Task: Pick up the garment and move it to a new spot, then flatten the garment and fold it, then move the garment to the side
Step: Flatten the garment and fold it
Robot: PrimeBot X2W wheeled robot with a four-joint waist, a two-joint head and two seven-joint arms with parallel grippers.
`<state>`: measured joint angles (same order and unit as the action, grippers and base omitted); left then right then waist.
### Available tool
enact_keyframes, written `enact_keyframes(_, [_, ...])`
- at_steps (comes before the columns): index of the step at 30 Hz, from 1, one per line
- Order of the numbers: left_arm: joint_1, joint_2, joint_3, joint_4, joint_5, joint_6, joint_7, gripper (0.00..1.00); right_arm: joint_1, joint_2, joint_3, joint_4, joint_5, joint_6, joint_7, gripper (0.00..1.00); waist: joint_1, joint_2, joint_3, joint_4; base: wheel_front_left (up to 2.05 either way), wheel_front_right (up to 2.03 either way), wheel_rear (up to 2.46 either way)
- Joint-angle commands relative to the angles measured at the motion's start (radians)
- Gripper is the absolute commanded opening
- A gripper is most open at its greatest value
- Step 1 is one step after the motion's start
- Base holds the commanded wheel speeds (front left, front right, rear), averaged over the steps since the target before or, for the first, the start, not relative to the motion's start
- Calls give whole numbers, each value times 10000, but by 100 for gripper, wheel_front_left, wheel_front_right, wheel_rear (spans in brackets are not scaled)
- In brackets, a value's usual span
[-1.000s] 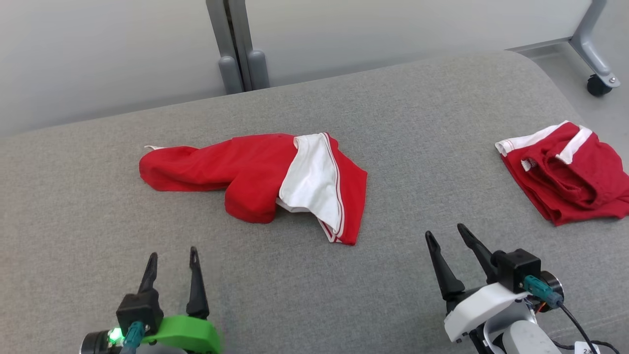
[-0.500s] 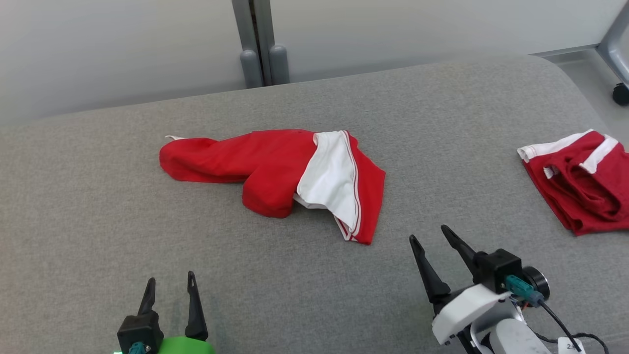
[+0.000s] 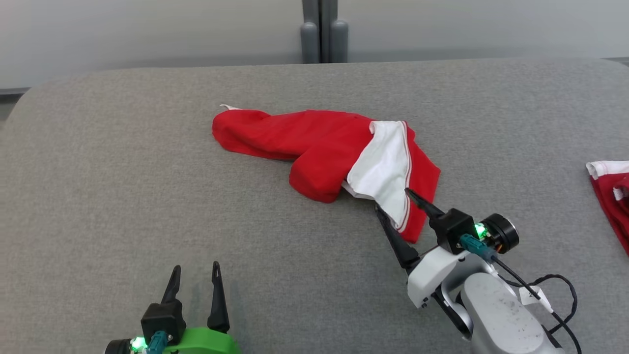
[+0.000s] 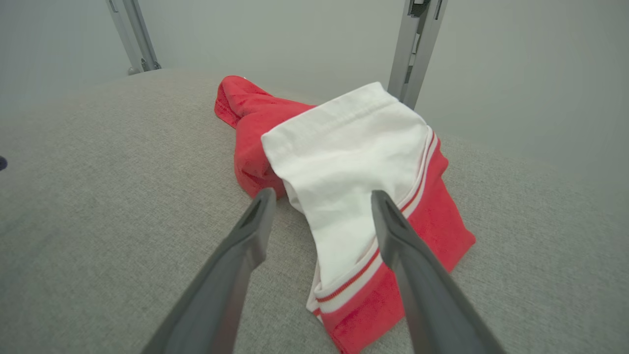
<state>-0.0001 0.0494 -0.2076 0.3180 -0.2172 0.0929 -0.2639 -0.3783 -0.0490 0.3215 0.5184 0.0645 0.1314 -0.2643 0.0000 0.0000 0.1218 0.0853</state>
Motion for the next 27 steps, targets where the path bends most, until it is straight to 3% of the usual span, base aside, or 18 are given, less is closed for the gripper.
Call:
enact_keyframes(1, [-179, 30, -61, -19, -18, 10, -3, 100, -189, -43, -14, 163, -156, -15, -1, 100, 0, 0, 283, 523, 0, 0, 0])
enact_keyframes(14, [-617, 31, -491, -171, -472, 224, -3, 100, -1156, -44, -740, 1140, -1744, -15, 1, 100, 0, 0, 919, 1190, 0, 0, 0])
enact_keyframes(15, [-645, 30, -501, -208, -502, 247, -3, 100, -1191, -44, -810, 1139, -1801, -15, 1, 88, 0, 0, 956, 1213, 0, 0, 0])
enact_keyframes(16, [-664, 30, -502, -233, -519, 271, -3, 100, -1204, -44, -849, 1126, -1841, -15, 1, 41, 0, 0, 975, 1223, 0, 0, 0])
enact_keyframes(17, [-694, 30, -497, -268, -512, 290, -3, 100, -1194, -46, -933, 1039, -1794, -15, 0, 0, 0, 0, 991, 1227, 0, 0, 0])
enact_keyframes(27, [-655, 29, -402, -423, -453, 238, -3, 100, -1022, -35, -855, -1056, -676, -15, 0, 0, 0, 0, 822, 897, 0, 0, 0])
